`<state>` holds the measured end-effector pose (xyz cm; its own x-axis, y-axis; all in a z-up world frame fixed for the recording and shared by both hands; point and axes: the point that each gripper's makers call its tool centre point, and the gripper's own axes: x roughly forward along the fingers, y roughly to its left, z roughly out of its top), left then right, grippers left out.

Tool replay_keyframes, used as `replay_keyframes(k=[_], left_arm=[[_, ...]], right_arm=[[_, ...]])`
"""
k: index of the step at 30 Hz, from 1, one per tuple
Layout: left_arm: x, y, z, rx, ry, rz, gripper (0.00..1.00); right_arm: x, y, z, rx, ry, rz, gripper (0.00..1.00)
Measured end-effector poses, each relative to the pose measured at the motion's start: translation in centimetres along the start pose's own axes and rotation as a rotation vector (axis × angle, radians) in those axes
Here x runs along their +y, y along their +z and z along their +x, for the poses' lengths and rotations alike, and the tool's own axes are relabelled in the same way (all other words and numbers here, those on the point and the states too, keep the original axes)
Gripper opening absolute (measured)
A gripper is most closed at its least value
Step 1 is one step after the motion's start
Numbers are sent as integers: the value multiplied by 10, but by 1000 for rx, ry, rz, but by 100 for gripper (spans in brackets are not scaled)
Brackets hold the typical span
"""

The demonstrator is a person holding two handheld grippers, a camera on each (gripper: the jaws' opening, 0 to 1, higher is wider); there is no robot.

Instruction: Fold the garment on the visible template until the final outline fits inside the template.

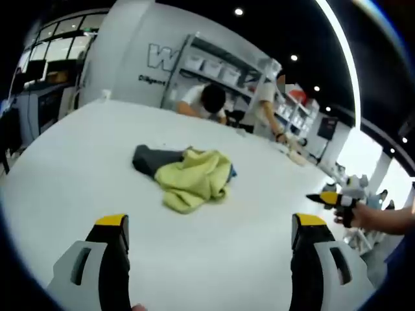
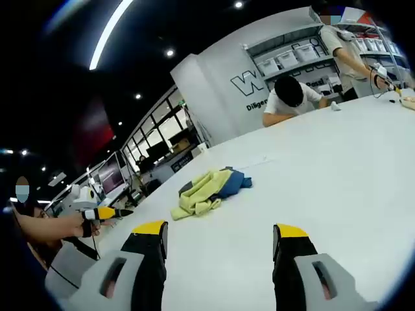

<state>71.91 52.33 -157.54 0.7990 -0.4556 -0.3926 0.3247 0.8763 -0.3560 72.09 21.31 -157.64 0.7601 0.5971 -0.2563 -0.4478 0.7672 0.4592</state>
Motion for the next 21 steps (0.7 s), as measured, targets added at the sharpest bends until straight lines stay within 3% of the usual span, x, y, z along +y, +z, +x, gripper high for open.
replay_keyframes(k=[21], left_arm=[[-1,0,1,-16,-2,-19,99]], right_arm=[[-1,0,0,-2,6,4,65]])
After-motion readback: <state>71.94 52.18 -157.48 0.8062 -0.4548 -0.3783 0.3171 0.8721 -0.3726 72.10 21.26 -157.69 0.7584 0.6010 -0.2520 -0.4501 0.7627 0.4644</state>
